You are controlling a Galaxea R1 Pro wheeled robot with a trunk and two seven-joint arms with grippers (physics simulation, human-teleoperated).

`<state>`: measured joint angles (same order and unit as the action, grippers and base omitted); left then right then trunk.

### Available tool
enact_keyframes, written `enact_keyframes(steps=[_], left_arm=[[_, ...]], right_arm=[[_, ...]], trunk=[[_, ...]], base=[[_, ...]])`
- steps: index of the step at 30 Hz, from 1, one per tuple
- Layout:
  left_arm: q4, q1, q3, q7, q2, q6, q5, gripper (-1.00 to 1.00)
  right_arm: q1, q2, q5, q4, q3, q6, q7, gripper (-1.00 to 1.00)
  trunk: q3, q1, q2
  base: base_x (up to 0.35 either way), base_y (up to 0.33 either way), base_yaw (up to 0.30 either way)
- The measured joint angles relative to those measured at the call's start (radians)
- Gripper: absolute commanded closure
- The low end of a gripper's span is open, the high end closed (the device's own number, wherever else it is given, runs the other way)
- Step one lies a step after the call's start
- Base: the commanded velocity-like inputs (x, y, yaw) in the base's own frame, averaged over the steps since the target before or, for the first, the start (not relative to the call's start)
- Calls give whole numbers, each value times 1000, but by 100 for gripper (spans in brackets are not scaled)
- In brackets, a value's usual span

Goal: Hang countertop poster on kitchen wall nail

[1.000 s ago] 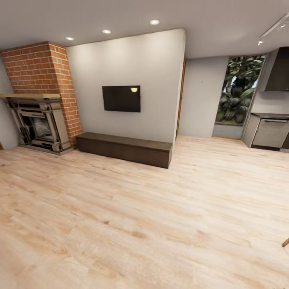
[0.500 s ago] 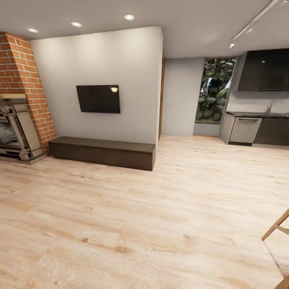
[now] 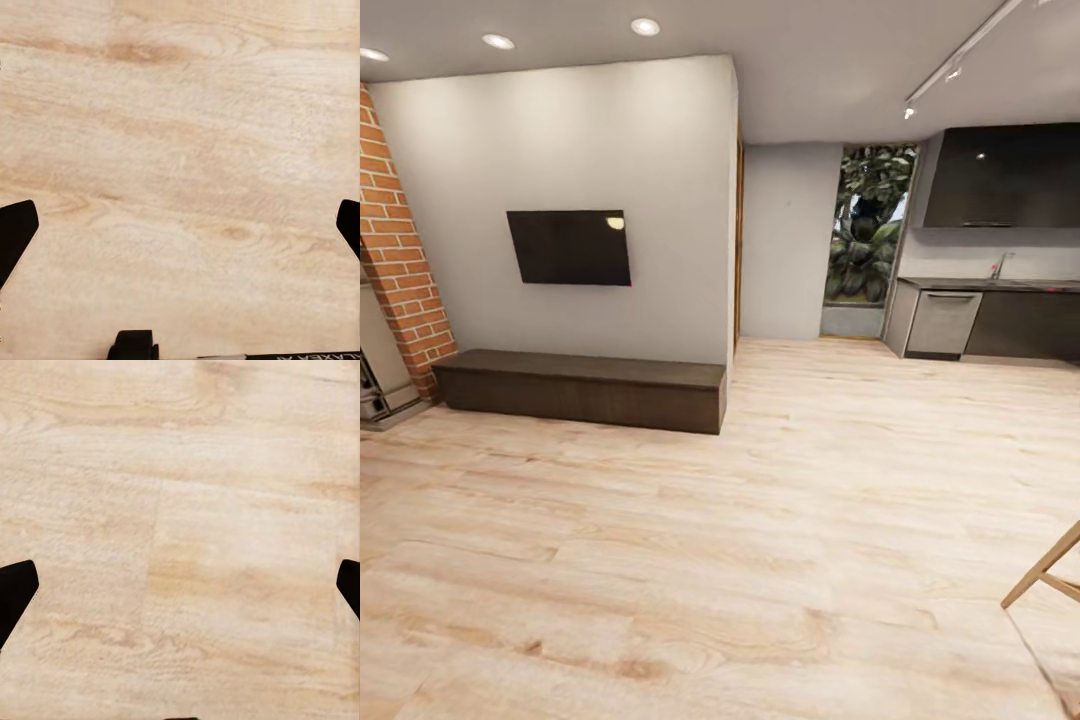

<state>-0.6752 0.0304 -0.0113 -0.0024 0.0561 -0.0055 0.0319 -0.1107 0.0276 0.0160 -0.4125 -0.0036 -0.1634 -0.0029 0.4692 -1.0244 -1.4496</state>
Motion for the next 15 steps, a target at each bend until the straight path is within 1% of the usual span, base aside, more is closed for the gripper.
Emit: enact_keyframes(steps=[9,11,15], left_arm=[[0,0,0,1,-3,0,0,-100],[0,0,0,1,-3,-1,0,-100],[0,0,0,1,-3,-1,0,-100]], right_arm=[[1,0,0,1,1,0,1,-100],[1,0,1,1,0,0,1,-100],[1,0,1,0,1,1,1,-100]], trunk=[[0,0,0],[0,0,0],[0,0,0]], base=[[324,0,-10],[324,0,-140],[324,0,-229]])
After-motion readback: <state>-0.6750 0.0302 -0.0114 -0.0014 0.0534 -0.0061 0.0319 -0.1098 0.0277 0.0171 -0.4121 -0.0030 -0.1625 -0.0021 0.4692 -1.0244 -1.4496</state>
